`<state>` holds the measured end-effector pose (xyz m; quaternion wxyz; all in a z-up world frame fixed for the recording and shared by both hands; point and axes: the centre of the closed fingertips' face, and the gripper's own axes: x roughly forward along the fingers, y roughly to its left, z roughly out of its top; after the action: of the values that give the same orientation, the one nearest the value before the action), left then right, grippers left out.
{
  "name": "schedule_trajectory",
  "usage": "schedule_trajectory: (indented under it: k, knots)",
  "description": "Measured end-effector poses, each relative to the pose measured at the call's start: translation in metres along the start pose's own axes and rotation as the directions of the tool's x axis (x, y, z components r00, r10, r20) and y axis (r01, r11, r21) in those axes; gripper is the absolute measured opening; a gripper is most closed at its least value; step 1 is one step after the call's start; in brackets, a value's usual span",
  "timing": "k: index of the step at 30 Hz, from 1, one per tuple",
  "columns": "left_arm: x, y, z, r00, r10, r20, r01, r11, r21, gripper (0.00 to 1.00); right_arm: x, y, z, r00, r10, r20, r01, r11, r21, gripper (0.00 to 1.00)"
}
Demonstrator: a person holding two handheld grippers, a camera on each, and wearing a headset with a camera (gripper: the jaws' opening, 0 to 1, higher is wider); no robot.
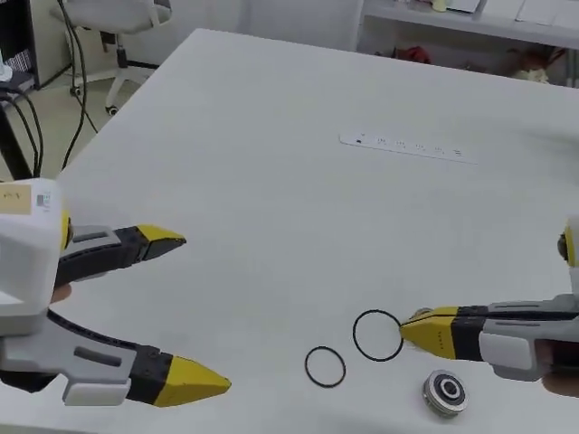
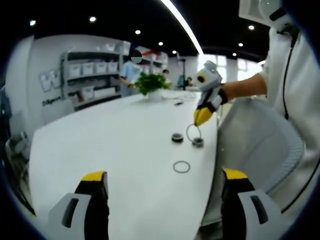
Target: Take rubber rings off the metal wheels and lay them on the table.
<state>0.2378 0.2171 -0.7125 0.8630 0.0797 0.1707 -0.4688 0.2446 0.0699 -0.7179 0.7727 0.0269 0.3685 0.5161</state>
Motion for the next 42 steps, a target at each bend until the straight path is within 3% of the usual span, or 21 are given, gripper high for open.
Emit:
schedule_trajectory:
  k: [6,13,22,42]
  knots:
    - [0.0,0.005,-0.004,0.9998,0.003,0.019,-0.002,1.0,-0.017,0.95,0.015,-0.004,-0.009,0.9986,0.0,-0.052,0.001,1.0,0.006,0.0]
    - [0.001,0.006,-0.01,0.9998,0.002,0.02,-0.001,1.0,-0.027,0.95,0.028,-0.019,-0.023,0.9934,-0.015,-0.113,0.016,1.0,0.015,0.0]
    - [0.005,0.012,-0.012,0.9997,0.012,0.022,-0.012,0.999,-0.042,0.95,0.041,-0.036,-0.036,0.9883,-0.014,-0.152,0.021,0.999,0.044,0.0]
    - [0.008,0.011,-0.012,1.0,0.002,-0.004,-0.002,0.999,-0.042,0.94,0.046,-0.055,-0.047,0.9838,-0.053,-0.171,0.059,0.998,0.034,0.01]
